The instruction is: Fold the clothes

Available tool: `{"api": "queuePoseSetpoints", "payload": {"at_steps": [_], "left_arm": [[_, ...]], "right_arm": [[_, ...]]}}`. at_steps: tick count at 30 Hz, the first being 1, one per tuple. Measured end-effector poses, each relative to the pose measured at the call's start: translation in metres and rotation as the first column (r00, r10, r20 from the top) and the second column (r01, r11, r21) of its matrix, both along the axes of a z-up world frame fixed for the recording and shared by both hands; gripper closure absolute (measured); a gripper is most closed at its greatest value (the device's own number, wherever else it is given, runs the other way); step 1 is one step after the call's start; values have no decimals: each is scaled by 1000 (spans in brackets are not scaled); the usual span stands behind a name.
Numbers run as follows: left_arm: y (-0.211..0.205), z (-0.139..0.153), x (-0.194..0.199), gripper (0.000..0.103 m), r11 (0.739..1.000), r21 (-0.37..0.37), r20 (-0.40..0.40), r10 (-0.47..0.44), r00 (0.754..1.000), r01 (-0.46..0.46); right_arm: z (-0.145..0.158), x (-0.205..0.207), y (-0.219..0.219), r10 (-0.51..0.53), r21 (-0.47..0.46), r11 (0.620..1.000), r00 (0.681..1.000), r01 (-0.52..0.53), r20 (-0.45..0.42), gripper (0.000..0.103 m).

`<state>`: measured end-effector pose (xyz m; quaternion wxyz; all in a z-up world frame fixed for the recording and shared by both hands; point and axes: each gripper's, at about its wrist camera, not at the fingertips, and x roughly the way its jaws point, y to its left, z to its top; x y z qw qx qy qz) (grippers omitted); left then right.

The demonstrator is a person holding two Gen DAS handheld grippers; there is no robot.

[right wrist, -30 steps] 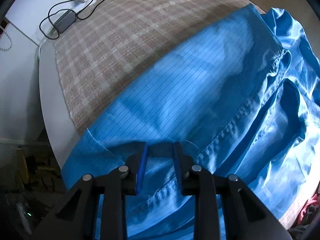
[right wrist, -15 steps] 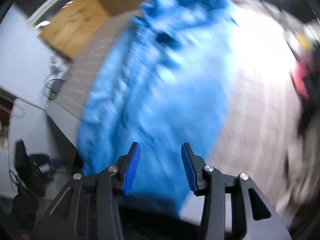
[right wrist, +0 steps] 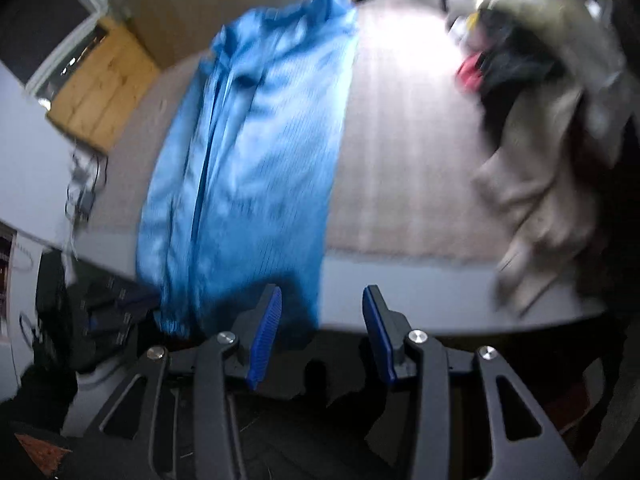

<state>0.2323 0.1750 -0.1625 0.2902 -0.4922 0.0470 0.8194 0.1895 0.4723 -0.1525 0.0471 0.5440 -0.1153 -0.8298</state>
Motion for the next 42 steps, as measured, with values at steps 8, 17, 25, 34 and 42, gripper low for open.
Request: {"api": "queuePoseSetpoints", "payload": {"at_steps": [8, 17, 25, 34, 42], "left_arm": [[42, 25, -22, 72, 982, 44, -50, 187, 981, -185], [107, -14, -61, 72, 920, -63, 55, 391, 919, -388], [123, -37, -78, 72, 862, -166, 142, 501, 854, -478], [113, -46, -87, 72, 835, -180, 188, 548, 815, -520], [113, -44, -85, 72, 837, -178, 182, 545, 818, -518]], "right_arm": [[33, -135, 33, 166, 181, 972, 982, -147, -92, 61], [-21, -351, 68, 214, 178, 965, 972, -194, -97, 61], [-61, -492, 47, 299, 103, 951, 951, -290, -82, 59], [-46, -476, 20, 471, 125, 882, 842, -454, -264, 101], [-72, -497, 30, 397, 395, 860, 910, -323, -120, 95]]}}
